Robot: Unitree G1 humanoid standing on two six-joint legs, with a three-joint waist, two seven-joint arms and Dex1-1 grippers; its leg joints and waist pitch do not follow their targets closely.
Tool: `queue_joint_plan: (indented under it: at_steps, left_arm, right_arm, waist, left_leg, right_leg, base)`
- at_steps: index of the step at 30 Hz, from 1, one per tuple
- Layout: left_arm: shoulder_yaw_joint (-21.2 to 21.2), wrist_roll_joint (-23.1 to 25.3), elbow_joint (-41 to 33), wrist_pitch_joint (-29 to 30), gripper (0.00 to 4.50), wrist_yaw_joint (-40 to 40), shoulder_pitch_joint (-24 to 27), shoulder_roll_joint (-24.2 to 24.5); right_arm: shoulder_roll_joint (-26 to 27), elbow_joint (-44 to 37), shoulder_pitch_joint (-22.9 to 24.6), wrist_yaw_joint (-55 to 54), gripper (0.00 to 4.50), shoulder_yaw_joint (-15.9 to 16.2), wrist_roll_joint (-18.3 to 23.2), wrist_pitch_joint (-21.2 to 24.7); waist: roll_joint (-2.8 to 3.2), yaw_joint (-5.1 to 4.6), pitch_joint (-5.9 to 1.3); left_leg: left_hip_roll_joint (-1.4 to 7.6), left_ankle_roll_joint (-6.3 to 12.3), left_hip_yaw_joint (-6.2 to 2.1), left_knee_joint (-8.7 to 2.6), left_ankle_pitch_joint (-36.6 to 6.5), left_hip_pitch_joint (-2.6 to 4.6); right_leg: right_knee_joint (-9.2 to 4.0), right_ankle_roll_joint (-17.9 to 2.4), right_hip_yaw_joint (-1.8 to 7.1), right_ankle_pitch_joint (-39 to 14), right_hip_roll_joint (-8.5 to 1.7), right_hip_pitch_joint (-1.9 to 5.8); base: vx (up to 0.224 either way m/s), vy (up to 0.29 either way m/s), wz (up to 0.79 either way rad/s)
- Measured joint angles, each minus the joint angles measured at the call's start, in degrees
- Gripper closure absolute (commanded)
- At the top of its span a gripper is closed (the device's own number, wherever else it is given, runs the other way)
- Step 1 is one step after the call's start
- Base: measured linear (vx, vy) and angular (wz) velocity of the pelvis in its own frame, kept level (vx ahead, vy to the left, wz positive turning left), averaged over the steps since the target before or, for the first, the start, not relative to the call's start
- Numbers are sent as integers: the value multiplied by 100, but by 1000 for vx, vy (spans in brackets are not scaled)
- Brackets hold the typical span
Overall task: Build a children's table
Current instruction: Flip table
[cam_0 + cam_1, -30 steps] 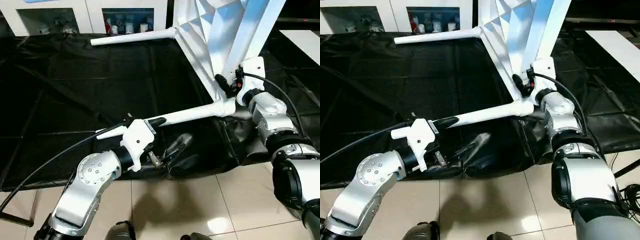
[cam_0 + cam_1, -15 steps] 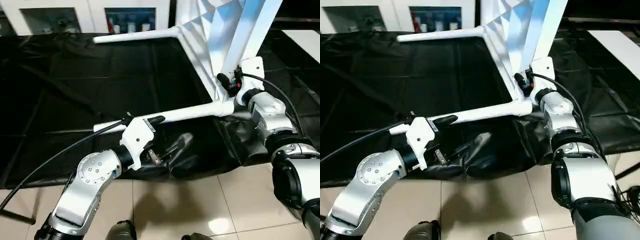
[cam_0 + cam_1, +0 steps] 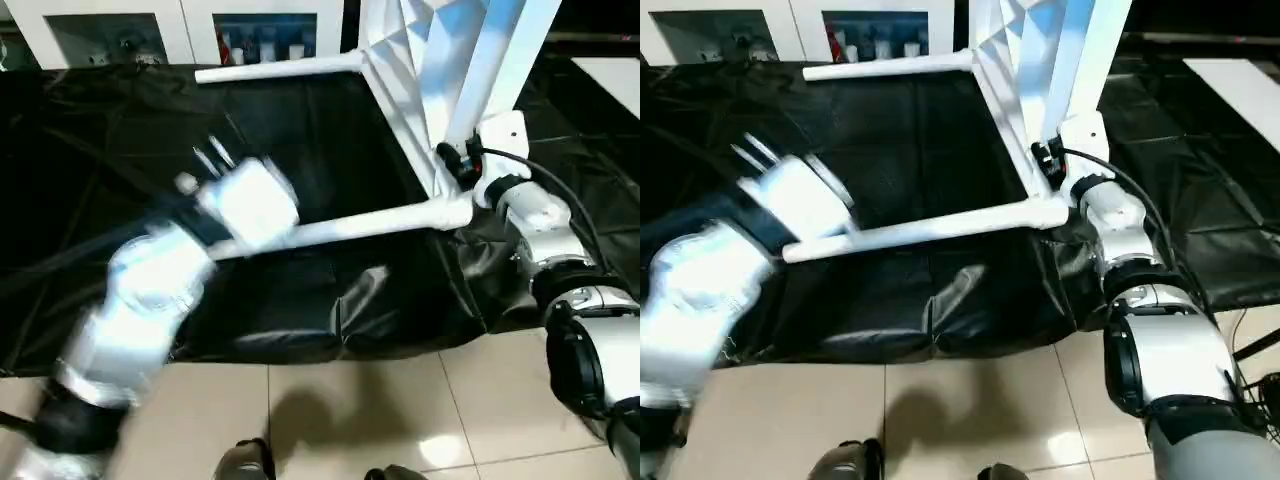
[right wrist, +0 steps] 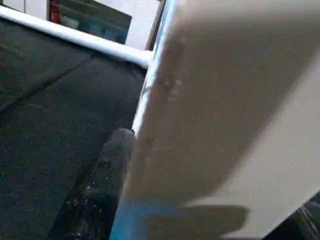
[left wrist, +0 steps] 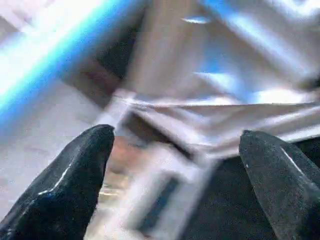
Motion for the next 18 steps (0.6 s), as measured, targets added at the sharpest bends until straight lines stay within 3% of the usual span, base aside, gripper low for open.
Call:
queue_joint_plan:
  at_steps: [3, 12, 18]
  left_arm:
    - [284, 626, -118, -267, 0, 632, -225, 186]
    - [883, 1905, -192, -869, 0, 1629, -631, 1028]
    - [908, 2328, 995, -1040, 0, 1800, -756, 1685]
  right_arm:
    - [-80, 0, 0, -35, 244, 36, -21, -80]
    - [-253, -1, -133, -224, 241, 216, -233, -244]
    - [-366, -9, -222, -430, 235, 373, -349, -473]
  waist:
    - [34, 33, 1]
    - [64, 106, -6]
    - [63, 142, -6]
  left_leg:
    - [1, 12, -2, 15, 6, -43]
    - [0, 15, -1, 35, 8, -46]
    - [-1, 1, -1, 42, 1, -51]
  right_leg:
    - [9, 2, -4, 1, 0, -35]
    - [34, 2, -7, 1, -9, -41]
    - [46, 2, -12, 4, -14, -44]
  base:
    - [0, 0, 0]
    - [0, 0, 0]
    - [0, 0, 0]
